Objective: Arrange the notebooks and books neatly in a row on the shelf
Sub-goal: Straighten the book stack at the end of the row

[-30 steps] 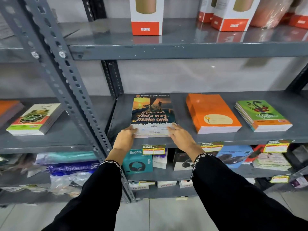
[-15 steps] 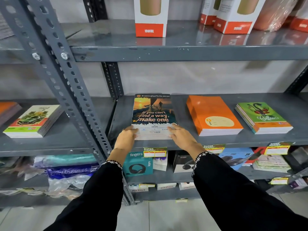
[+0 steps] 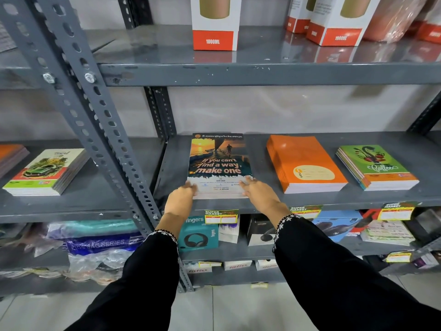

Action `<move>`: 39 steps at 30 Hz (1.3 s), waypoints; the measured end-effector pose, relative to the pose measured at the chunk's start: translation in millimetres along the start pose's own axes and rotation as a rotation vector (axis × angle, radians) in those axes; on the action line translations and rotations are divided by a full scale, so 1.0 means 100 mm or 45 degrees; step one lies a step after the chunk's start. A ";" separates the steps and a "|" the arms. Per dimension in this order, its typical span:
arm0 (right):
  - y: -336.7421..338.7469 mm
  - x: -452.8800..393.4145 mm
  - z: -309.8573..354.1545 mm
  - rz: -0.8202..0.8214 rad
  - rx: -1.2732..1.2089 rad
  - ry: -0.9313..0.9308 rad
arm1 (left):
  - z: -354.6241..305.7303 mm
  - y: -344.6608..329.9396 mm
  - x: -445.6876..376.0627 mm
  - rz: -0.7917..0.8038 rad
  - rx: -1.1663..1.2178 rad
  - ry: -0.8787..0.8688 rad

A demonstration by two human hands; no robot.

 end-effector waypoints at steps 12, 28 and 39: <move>0.02 0.17 0.03 -0.361 -0.568 -0.309 | 0.04 -0.05 0.07 -0.137 0.603 0.351; 0.19 0.12 0.03 -0.177 -0.495 -0.354 | 0.07 0.05 0.12 -0.100 0.573 0.331; 0.25 0.12 0.02 -0.102 -0.437 -0.308 | 0.06 0.08 0.11 -0.074 0.515 0.325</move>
Point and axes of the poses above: each hand's wrist, its own x-axis away from the middle knuckle, its own y-axis out of the back of the hand, z = x × y, the point moved 1 cm from there along -x, towards the middle knuckle, and after that the axes turned 12 degrees about -x, right-handed, at the moved point
